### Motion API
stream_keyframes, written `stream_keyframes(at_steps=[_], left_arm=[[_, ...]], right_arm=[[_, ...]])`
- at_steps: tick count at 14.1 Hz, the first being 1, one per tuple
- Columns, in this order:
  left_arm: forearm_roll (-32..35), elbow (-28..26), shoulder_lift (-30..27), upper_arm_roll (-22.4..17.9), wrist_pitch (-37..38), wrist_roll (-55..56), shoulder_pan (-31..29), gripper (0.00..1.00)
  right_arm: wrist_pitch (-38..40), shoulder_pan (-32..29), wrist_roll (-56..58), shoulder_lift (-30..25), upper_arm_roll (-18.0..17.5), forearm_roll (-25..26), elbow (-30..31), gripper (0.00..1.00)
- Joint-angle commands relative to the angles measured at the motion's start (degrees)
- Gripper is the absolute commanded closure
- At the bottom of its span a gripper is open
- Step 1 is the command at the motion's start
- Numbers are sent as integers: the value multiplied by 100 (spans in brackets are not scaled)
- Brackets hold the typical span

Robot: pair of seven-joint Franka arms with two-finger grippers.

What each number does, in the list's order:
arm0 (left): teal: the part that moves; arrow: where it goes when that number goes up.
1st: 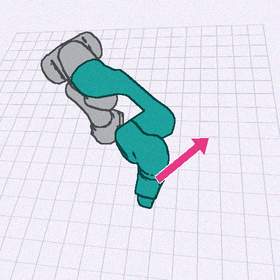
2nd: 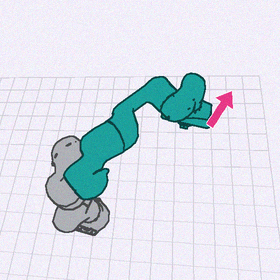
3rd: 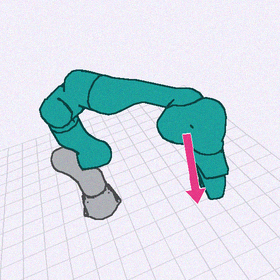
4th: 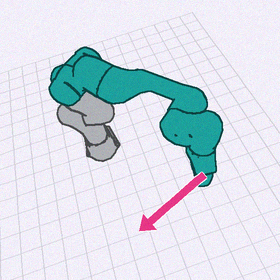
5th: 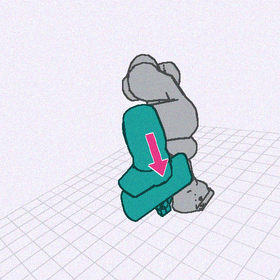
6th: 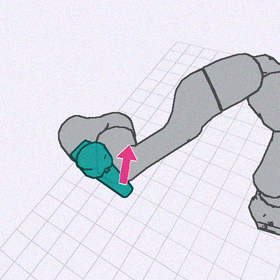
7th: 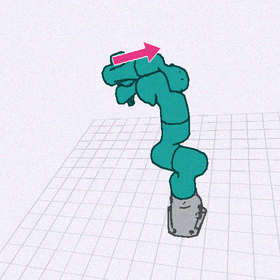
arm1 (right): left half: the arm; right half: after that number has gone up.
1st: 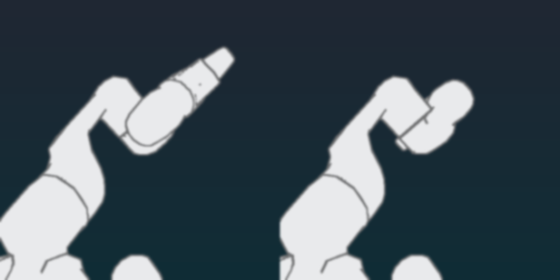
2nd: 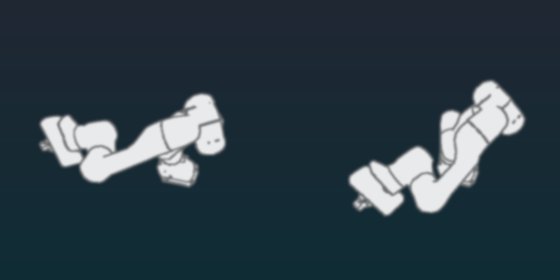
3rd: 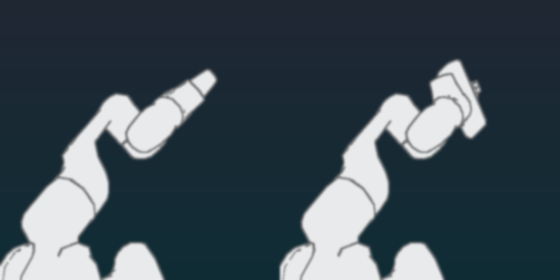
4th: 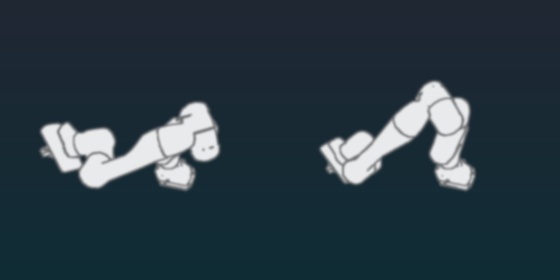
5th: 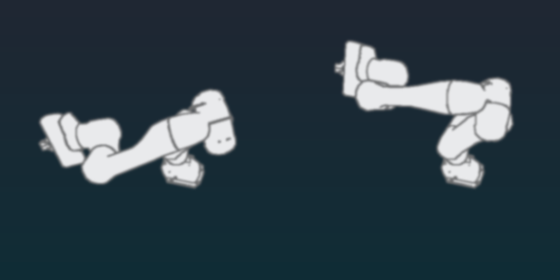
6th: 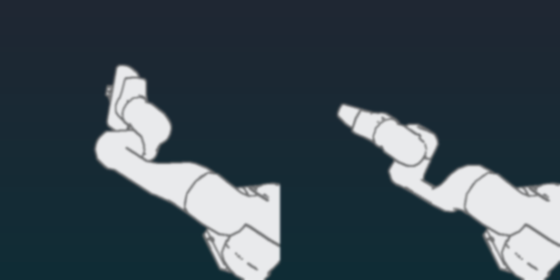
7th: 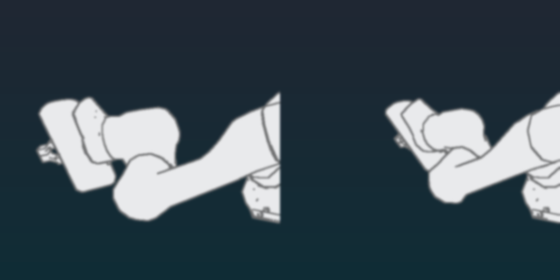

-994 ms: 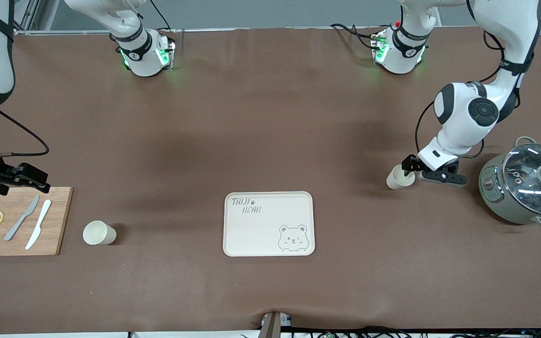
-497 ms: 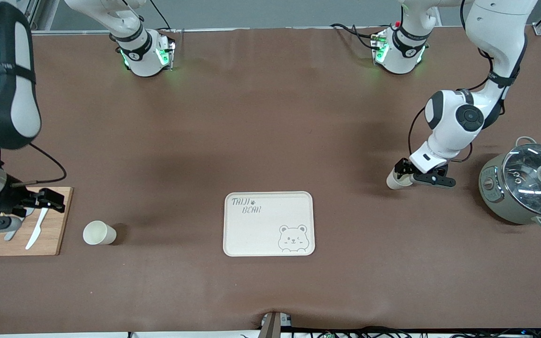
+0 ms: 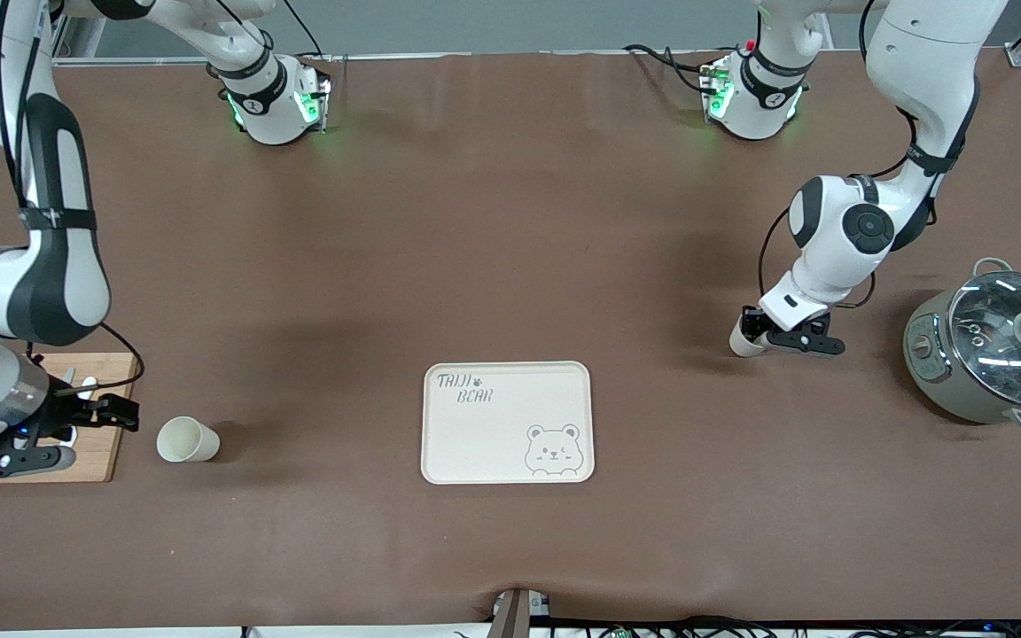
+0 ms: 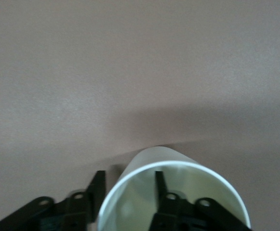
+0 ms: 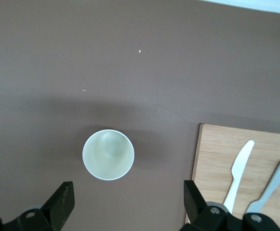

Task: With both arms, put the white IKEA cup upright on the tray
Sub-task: 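Grasp the cup with the left gripper while the right gripper reaches the other cup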

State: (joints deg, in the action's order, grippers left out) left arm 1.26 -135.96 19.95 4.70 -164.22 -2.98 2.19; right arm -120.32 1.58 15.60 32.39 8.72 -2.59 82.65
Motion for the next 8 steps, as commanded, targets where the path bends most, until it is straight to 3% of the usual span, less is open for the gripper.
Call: stream_keyframes(at_steps=[1,5,8], left_arm=[[129,175,167,40,-66,201,-8,100],[86,692,247,171,152,656,27,100],[59,1569,264,408,1300,1604,246,100]], right_arm=[[-219,-52,84,258,-64,-66,-65,0],[-448,-70,93,513,-64,-66,-65,0],[-649,-70,84,733,-64,-66,-65,0]])
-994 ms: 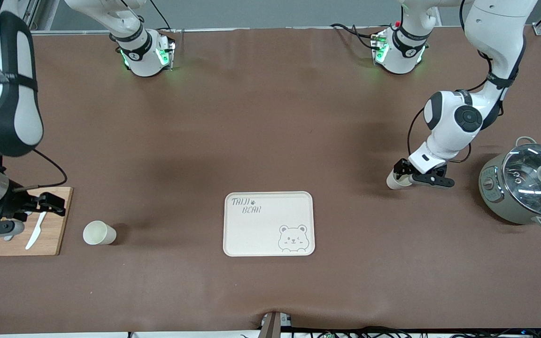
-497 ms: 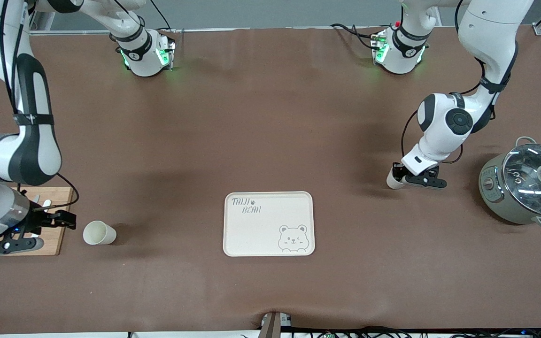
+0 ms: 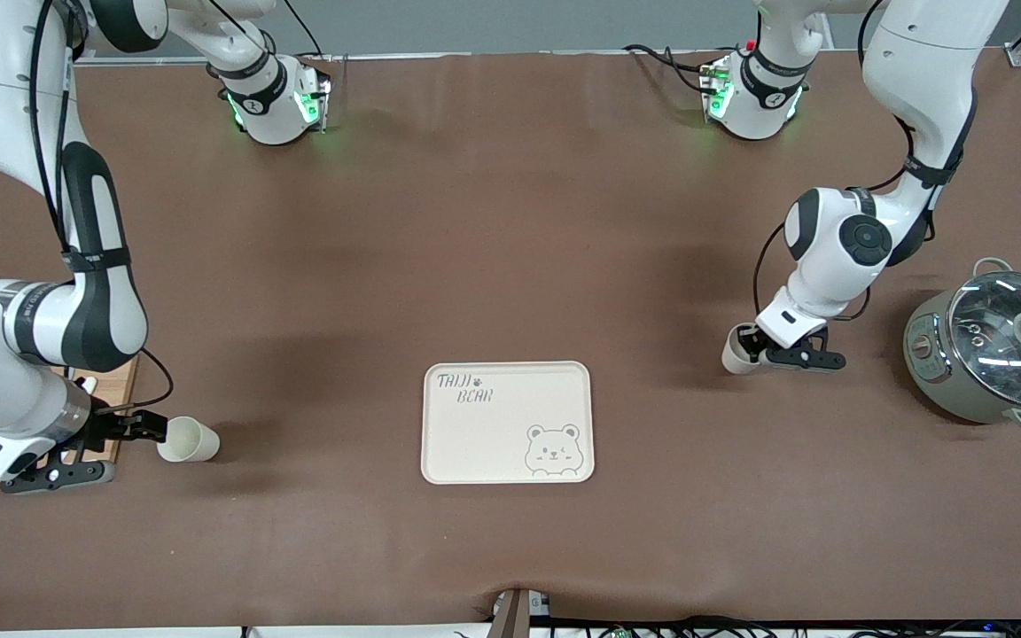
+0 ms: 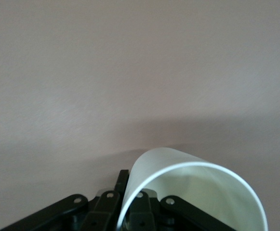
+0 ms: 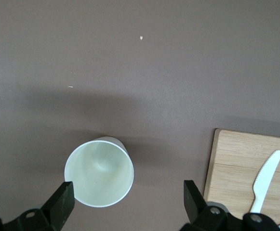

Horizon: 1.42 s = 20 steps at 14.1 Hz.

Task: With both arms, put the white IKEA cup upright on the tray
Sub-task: 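Carry the cup onto the tray with the left gripper while the right gripper grasps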

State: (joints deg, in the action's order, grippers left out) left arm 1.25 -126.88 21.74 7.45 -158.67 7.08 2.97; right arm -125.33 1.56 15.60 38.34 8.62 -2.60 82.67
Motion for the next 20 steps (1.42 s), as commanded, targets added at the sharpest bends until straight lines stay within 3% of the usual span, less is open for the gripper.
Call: stream_keyframes(at_steps=[1,5,8,14,16,20], left_arm=[[50,1090,102,151,1281,1019,343,100],[59,3322,987,151,3303,2706,1292,100],[42,4388,1630,143,3659,3631,1855,100],[42,5365,2544,98,3563,4372,2278,100],[42,5366,2659,90,3239,4381,2340,100],[68,5366,2932,81,2464,4372,2340,100]], right_arm=[[-263,-68,83,208,-54,-66,-58,0],[-422,-77,83,419,-54,-66,-67,0],[-606,-86,110,569,-54,-57,-58,0],[-783,-138,400,728,-54,-127,-67,0],[-783,-138,400,728,-54,-206,-58,0],[-774,-130,400,736,-62,-856,-50,0]])
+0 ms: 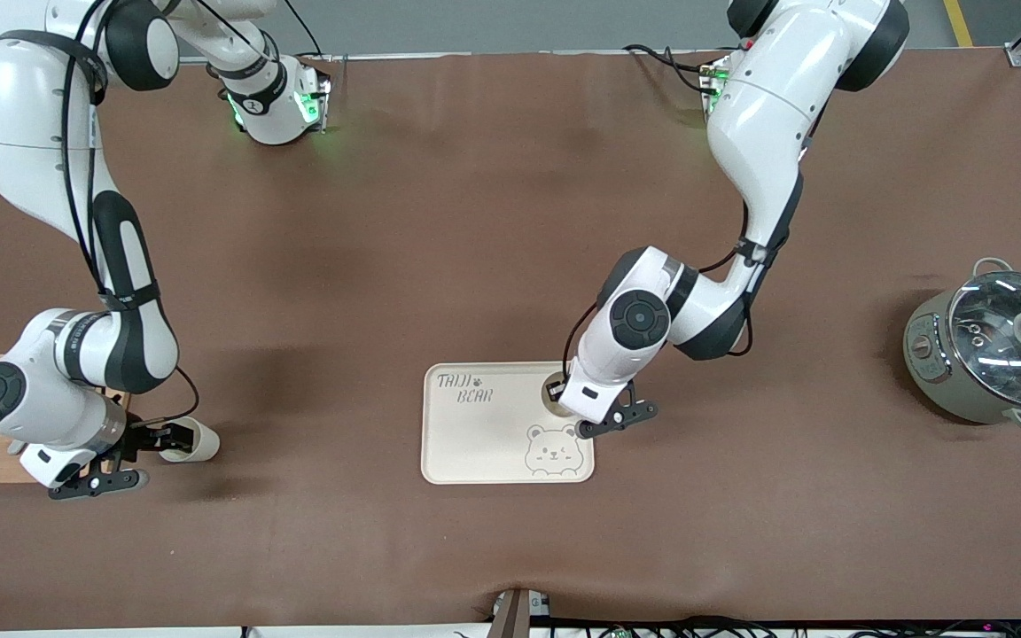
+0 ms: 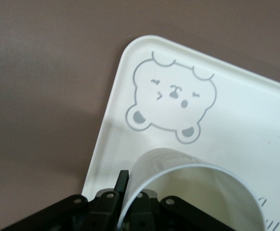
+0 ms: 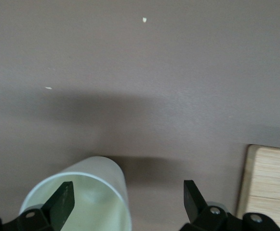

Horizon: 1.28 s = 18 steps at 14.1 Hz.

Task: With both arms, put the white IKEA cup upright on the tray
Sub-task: 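Lower the held cup onto the tray with the left gripper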

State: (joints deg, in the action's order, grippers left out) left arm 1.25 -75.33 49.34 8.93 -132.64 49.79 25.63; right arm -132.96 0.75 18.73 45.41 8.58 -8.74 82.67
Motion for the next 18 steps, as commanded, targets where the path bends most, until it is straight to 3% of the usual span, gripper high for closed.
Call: stream_keyframes(at_steps=[1,10,11,15,18], left_arm=[[85,195,198,-67,-148,93,74,100],[130,177,471,-154,-595,57,179,100],[130,177,488,-154,-648,49,188,100],[463,168,489,-146,-657,31,214,100],[586,168,480,-146,-649,13,214,100]], right_arm=[[-11,-58,79,29,-58,-242,-49,0],[-11,-75,228,65,-50,-242,-40,0],[-2,-75,228,65,-49,-242,-40,11],[42,-49,228,65,-49,-233,-67,71],[42,-23,228,56,-49,-242,-67,100]])
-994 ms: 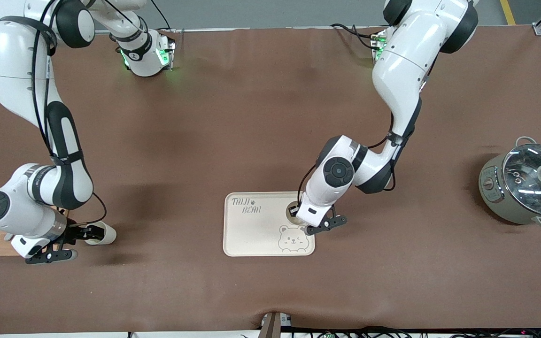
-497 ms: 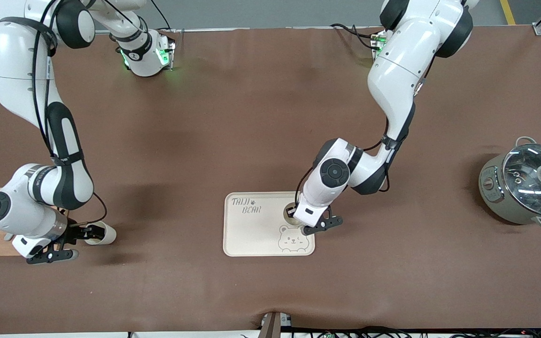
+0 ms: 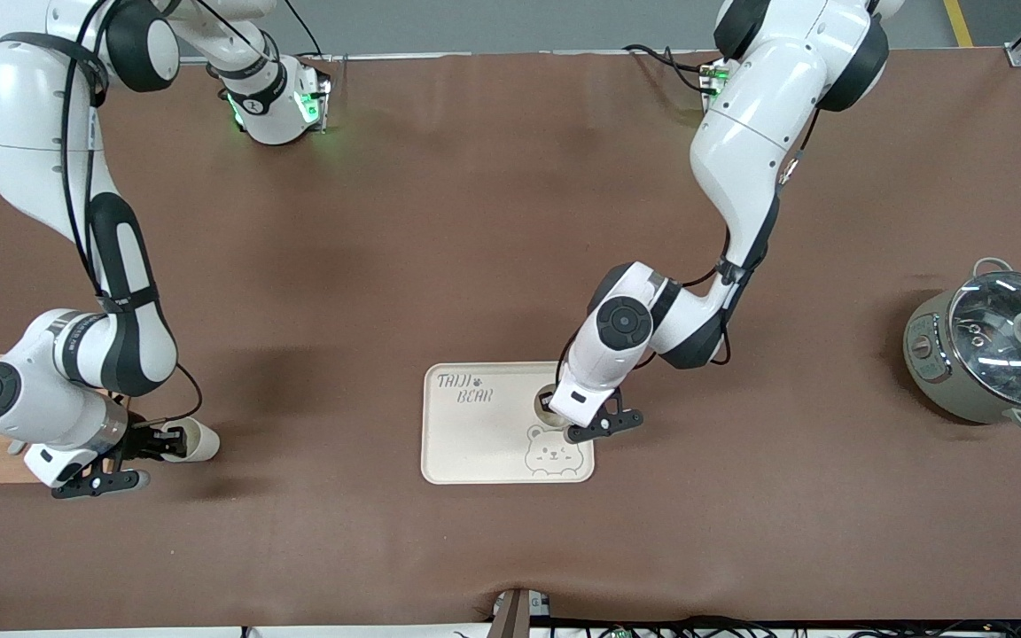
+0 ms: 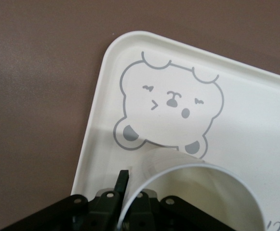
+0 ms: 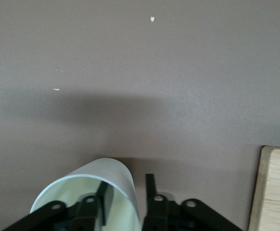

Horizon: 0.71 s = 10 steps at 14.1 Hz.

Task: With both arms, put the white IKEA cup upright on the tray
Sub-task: 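Lower the held cup onto the tray with the left gripper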

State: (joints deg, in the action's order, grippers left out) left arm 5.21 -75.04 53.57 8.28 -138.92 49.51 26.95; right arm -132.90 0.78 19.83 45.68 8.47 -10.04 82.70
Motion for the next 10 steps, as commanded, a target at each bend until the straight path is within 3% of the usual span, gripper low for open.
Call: stream_keyframes(at_steps=[1,4,5,6,10], left_arm=[[200,139,57,-90,-21,41,91,100],[226,121,57,-81,-29,50,135,100],[218,112,49,-81,-21,59,127,90],[218,112,49,-81,-21,59,92,1],[183,104,-21,-81,14,85,118,0]], right_arm=[[36,-16,118,28,-39,-112,-70,100],[62,18,91,2,-47,-112,-70,100],[71,45,82,-7,-56,-112,-70,100],[80,71,82,-24,-56,-112,-70,100],[850,150,39,-130,-74,-130,-341,100]])
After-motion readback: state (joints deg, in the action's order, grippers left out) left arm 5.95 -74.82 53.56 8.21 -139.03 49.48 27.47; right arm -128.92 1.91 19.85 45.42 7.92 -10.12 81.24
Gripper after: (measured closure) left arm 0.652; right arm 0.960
